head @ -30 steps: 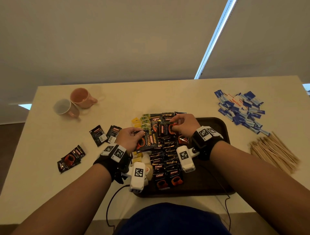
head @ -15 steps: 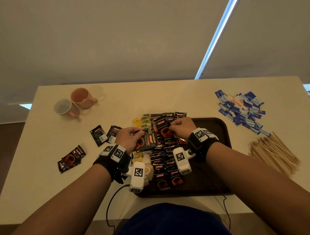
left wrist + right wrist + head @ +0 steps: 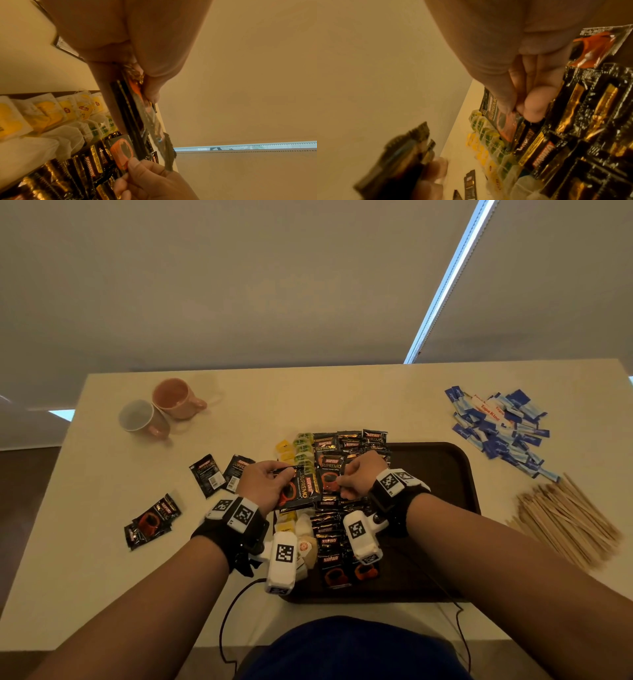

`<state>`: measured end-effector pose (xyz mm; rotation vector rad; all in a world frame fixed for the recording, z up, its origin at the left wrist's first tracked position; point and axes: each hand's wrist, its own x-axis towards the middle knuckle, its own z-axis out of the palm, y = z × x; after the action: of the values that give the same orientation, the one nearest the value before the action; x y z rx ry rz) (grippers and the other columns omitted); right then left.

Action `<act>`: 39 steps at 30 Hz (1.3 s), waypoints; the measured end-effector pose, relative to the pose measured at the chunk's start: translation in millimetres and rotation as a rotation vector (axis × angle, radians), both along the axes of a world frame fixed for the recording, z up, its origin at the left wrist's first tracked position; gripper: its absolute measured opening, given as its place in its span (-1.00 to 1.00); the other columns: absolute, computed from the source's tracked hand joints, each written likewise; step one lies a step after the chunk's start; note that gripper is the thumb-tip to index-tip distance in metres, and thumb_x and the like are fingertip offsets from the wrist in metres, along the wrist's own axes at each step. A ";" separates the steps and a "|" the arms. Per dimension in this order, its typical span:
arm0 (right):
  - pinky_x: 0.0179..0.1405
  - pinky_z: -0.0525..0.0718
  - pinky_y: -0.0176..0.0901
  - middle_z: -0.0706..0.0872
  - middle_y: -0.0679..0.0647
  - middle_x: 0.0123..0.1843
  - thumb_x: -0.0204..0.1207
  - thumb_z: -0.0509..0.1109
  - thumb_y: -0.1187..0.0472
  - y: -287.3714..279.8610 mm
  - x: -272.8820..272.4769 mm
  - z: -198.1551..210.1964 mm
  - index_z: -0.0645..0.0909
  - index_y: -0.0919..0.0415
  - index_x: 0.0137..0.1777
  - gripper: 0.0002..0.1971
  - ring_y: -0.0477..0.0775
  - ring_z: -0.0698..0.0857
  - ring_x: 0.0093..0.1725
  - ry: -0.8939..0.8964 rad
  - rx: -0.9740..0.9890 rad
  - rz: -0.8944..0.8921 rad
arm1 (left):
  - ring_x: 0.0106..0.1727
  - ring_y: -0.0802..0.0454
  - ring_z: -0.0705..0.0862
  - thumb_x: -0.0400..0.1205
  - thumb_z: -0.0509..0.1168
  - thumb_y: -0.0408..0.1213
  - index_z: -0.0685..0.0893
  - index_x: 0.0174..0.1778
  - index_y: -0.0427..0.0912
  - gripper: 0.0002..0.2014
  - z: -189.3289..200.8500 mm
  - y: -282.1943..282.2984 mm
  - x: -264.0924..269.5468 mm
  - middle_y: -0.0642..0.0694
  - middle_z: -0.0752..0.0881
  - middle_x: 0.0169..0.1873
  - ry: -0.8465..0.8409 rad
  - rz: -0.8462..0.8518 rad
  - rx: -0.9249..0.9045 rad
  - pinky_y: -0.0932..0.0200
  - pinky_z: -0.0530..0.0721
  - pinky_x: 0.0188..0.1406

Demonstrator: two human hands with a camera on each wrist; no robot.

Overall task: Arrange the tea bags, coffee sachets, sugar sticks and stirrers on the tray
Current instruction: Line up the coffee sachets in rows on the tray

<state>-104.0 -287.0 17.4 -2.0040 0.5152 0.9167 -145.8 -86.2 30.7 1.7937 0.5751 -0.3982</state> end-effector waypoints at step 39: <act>-0.09 0.61 -0.21 0.74 0.05 0.12 0.55 0.49 0.26 -64.5 82.8 9.1 0.68 0.11 0.19 -0.77 0.07 0.70 0.09 -0.437 -0.202 0.263 | -0.06 -0.19 0.83 0.67 0.35 -0.45 0.73 0.00 -0.07 -0.84 7.3 -14.4 10.4 -0.26 0.83 -0.02 0.110 0.061 -0.103 -0.32 0.78 0.06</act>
<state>-21.2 -351.5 26.5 -2.4098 0.1031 0.5628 -135.4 -100.6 38.0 1.6592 0.6727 -0.4782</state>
